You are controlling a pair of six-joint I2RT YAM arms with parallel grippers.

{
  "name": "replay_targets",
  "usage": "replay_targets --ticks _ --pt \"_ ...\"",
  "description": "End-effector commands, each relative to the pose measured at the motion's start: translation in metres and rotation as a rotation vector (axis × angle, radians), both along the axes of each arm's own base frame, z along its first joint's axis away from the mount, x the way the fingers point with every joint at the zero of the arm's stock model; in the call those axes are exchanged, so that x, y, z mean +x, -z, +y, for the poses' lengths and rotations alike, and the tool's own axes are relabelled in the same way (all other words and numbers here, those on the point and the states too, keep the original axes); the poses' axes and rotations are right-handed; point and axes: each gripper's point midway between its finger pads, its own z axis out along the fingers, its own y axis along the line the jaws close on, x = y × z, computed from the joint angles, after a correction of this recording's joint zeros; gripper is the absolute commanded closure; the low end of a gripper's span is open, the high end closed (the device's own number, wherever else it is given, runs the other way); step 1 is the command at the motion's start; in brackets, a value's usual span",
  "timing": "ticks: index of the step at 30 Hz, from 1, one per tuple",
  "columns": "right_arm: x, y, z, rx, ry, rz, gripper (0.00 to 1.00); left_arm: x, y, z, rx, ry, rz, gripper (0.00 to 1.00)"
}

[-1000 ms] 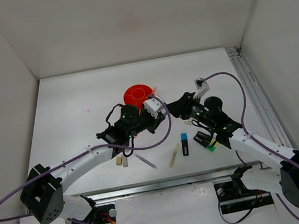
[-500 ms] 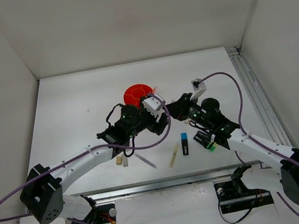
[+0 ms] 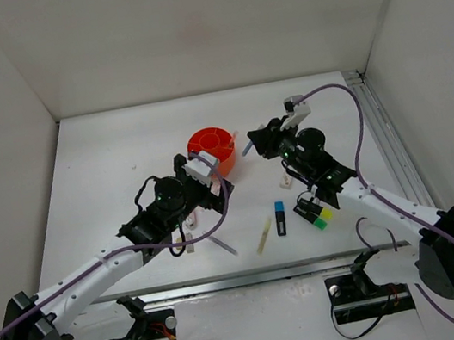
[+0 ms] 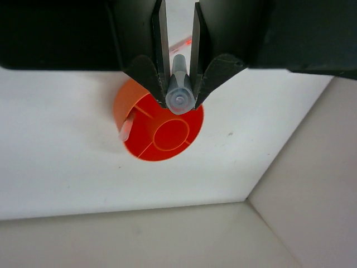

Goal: Sort the stationery into containers
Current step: Place the pen in the storage box.

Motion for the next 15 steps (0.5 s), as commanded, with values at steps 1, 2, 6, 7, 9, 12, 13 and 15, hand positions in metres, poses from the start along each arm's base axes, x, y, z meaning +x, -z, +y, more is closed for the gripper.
replay_targets --ticks 1,2,6,7,9,12,13,15 --pt "0.031 -0.037 -0.003 -0.1 0.089 -0.14 1.0 0.015 -0.003 0.038 -0.031 -0.177 0.0 0.0" --pt "0.04 -0.036 0.005 -0.119 0.075 -0.14 1.0 0.018 -0.002 0.045 -0.039 -0.199 0.008 0.01" --pt "0.07 -0.029 0.024 -0.2 0.065 -0.153 1.0 0.024 0.017 0.053 0.013 -0.225 0.052 0.01" --pt "0.075 -0.028 0.027 -0.227 0.058 -0.166 1.0 0.026 0.017 0.052 0.022 -0.226 0.056 0.01" --pt "0.089 -0.026 0.039 -0.248 0.04 -0.171 1.0 0.034 0.034 0.055 0.074 -0.24 0.099 0.0" --pt "0.105 -0.015 0.052 -0.283 0.024 -0.171 1.0 0.04 0.046 0.049 0.097 -0.216 0.124 0.01" --pt "0.11 -0.012 0.053 -0.288 0.026 -0.166 1.0 0.044 0.047 0.051 0.098 -0.223 0.126 0.01" --pt "0.118 0.002 0.061 -0.302 0.016 -0.147 1.0 0.051 0.059 0.053 0.109 -0.229 0.153 0.01"
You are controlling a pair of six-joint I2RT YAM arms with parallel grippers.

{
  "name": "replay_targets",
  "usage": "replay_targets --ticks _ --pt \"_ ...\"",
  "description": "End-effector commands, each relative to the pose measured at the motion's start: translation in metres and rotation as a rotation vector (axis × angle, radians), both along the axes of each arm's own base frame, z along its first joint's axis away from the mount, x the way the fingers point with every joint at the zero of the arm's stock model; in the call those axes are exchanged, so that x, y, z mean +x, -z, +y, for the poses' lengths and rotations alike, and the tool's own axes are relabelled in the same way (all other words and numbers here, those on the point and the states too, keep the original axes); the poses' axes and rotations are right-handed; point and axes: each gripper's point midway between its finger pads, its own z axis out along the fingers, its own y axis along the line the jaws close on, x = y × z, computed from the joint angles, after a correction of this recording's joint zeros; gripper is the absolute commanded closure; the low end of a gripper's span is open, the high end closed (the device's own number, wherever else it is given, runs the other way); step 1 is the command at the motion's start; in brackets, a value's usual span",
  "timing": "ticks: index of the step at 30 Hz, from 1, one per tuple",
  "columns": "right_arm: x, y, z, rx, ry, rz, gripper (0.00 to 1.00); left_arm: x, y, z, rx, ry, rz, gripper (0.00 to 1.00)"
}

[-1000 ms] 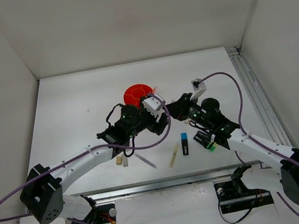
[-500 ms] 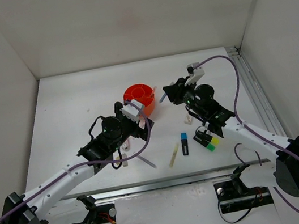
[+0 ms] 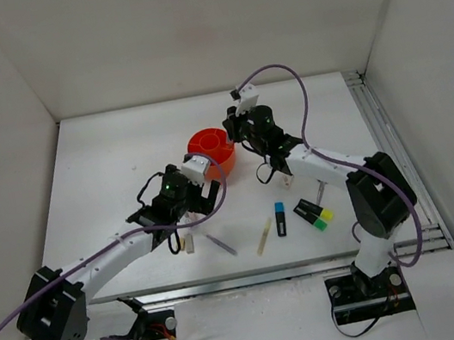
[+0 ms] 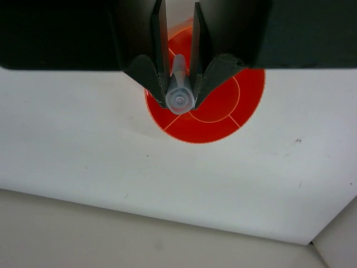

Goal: Sort the stationery into containers
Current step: Place the pen in the storage box.

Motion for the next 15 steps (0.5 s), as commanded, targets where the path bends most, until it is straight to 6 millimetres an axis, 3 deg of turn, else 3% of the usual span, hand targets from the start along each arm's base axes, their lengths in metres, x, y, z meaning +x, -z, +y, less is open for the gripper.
replay_targets --ticks 1,4,8,9,13,15 --pt "0.019 -0.025 0.013 0.008 -0.005 -0.097 1.0 0.022 -0.024 -0.008 -0.061 -0.003 -0.04 0.01" --pt "0.024 -0.007 0.021 -0.007 -0.014 -0.072 1.0 0.027 -0.013 -0.01 -0.067 0.014 -0.012 0.01" --pt "0.026 0.004 0.025 -0.017 -0.014 -0.064 1.0 0.039 0.004 -0.014 -0.054 0.025 0.024 0.01" --pt "0.026 0.005 0.025 -0.014 -0.008 -0.059 0.96 0.041 0.002 -0.019 -0.057 0.043 0.021 0.01" --pt "0.016 -0.002 0.025 0.015 -0.021 -0.056 0.64 0.049 0.015 -0.028 -0.033 0.069 0.047 0.0" --pt "0.008 -0.01 0.027 0.039 -0.047 -0.058 0.58 0.054 0.016 -0.031 -0.024 0.076 0.049 0.01"
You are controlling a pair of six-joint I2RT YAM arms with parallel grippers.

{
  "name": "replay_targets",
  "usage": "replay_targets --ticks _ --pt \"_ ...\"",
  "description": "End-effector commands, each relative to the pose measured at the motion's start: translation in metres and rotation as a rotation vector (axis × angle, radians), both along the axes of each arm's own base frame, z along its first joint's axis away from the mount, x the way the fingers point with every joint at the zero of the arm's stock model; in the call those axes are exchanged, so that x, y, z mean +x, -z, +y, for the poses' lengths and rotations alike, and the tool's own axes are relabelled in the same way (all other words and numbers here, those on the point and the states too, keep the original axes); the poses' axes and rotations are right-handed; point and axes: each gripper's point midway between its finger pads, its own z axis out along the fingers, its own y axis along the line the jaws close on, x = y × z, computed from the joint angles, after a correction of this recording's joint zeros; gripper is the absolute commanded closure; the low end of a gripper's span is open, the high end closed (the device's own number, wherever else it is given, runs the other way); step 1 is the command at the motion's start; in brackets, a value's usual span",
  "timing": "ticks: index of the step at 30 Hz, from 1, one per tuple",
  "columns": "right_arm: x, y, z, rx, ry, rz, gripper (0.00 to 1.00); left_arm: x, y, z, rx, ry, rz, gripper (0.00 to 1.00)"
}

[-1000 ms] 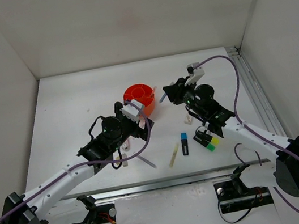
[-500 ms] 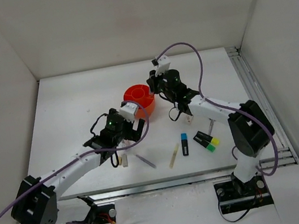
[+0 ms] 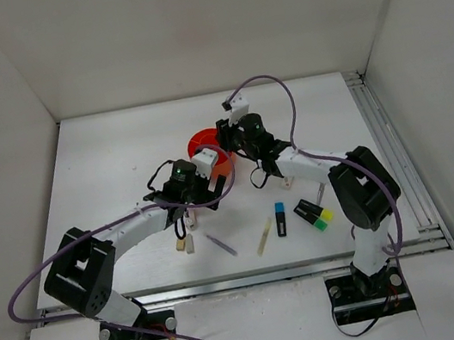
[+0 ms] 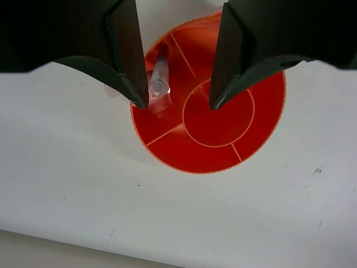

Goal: Sort the stationery into containers
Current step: Place the pen in the storage box, then pick up the pen from the center of the board.

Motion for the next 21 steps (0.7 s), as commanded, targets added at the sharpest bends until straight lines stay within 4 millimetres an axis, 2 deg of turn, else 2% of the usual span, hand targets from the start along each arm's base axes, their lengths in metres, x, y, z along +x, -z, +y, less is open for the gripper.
replay_targets --ticks 1,3,4,9,10,14,15,16,18,20,21 --pt "-0.007 -0.083 0.005 0.131 -0.024 -0.156 0.55 0.025 -0.033 -0.02 -0.059 0.037 -0.095 0.02" --pt "-0.013 -0.091 0.003 0.146 -0.031 -0.166 0.49 0.027 -0.03 -0.023 -0.056 0.047 -0.088 0.05" --pt "-0.018 -0.102 0.0 0.161 -0.028 -0.179 0.46 0.028 -0.025 -0.023 -0.051 0.048 -0.076 0.07" --pt "-0.036 -0.128 -0.016 0.231 0.006 -0.197 0.42 0.029 -0.01 -0.028 -0.034 0.058 -0.029 0.14" --pt "-0.042 -0.134 -0.028 0.24 0.051 -0.208 0.41 0.029 -0.004 -0.028 -0.021 0.058 -0.01 0.15" --pt "-0.061 -0.14 -0.057 0.262 0.117 -0.224 0.4 0.028 0.007 -0.03 -0.006 0.077 0.02 0.18" --pt "-0.066 -0.152 -0.067 0.284 0.142 -0.249 0.4 0.029 0.011 -0.031 0.0 0.075 0.028 0.21" --pt "-0.072 -0.144 -0.072 0.275 0.151 -0.239 0.39 0.03 0.013 -0.031 0.002 0.073 0.032 0.23" --pt "-0.081 -0.154 -0.086 0.289 0.179 -0.259 0.38 0.032 0.022 -0.031 0.017 0.067 0.05 0.25" --pt "-0.089 -0.146 -0.095 0.277 0.196 -0.243 0.38 0.03 0.028 -0.034 0.028 0.072 0.064 0.28" --pt "-0.095 -0.154 -0.103 0.287 0.208 -0.259 0.38 0.032 0.03 -0.036 0.028 0.072 0.072 0.32"
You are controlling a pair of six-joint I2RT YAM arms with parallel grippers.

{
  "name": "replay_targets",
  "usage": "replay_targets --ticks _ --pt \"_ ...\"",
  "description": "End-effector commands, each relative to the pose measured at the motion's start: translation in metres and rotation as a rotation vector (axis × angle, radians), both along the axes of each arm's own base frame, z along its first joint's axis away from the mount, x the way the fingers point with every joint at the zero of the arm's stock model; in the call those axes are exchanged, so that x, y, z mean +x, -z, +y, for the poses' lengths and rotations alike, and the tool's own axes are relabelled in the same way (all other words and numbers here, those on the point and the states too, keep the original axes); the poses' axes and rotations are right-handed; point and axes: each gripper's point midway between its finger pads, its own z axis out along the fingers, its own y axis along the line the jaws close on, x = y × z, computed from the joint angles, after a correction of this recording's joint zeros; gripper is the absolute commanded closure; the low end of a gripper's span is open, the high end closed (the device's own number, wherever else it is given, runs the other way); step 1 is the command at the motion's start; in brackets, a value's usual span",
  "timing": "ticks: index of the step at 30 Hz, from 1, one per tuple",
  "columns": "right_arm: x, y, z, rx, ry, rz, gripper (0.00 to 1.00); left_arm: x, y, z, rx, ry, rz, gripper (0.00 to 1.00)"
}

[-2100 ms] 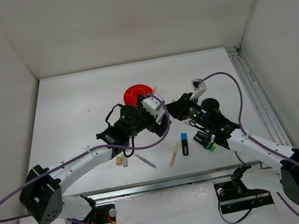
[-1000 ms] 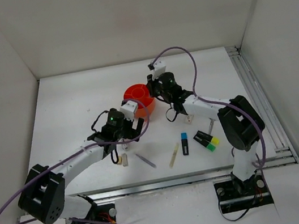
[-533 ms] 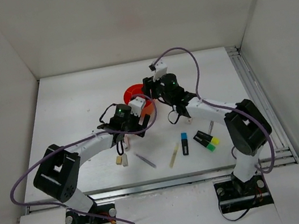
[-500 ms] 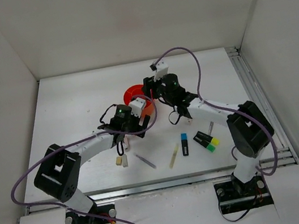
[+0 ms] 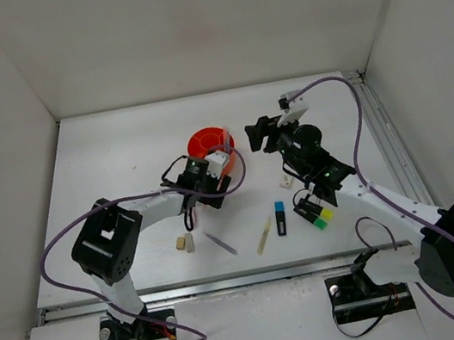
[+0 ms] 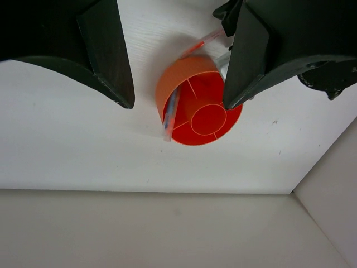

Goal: Sort the stationery into containers
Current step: Pick up the pen from the center of the board.

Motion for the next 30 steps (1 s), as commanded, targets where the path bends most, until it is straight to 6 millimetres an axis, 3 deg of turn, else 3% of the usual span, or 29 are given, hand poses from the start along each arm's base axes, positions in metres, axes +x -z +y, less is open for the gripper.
replay_targets --ticks 1,4,5,11,13,17,20,21,23,26,30 --pt "-0.009 -0.031 -0.026 0.065 0.084 -0.073 0.38 0.018 -0.024 -0.015 -0.04 0.015 -0.058 0.35" --pt "-0.019 -0.028 -0.039 0.057 0.114 -0.056 0.38 0.014 -0.022 -0.024 -0.036 0.042 -0.051 0.48" --pt "-0.023 -0.031 -0.045 0.056 0.13 -0.057 0.38 0.011 -0.019 -0.029 -0.025 0.055 -0.046 0.57" --pt "-0.036 -0.024 -0.064 0.062 0.182 -0.043 0.38 -0.004 -0.009 -0.047 0.009 0.097 -0.022 0.82" --pt "-0.042 -0.025 -0.07 0.071 0.194 -0.047 0.38 -0.008 -0.007 -0.051 0.008 0.102 -0.013 1.0" --pt "-0.05 -0.029 -0.082 0.081 0.226 -0.058 0.39 -0.019 -0.013 -0.057 -0.008 0.108 -0.038 1.0" --pt "-0.057 -0.032 -0.09 0.089 0.246 -0.071 0.39 -0.027 -0.049 -0.067 -0.082 0.142 -0.12 1.0" --pt "-0.06 -0.033 -0.093 0.092 0.249 -0.077 0.39 -0.027 -0.076 -0.069 -0.123 0.163 -0.18 1.0" --pt "-0.063 -0.034 -0.093 0.093 0.241 -0.086 0.39 -0.024 -0.109 -0.072 -0.184 0.172 -0.26 1.0" --pt "-0.068 -0.036 -0.095 0.102 0.235 -0.097 0.39 -0.024 -0.188 -0.071 -0.327 0.166 -0.448 1.0" --pt "-0.072 -0.037 -0.103 0.1 0.256 -0.106 0.39 -0.016 -0.25 -0.069 -0.422 0.152 -0.657 1.0"
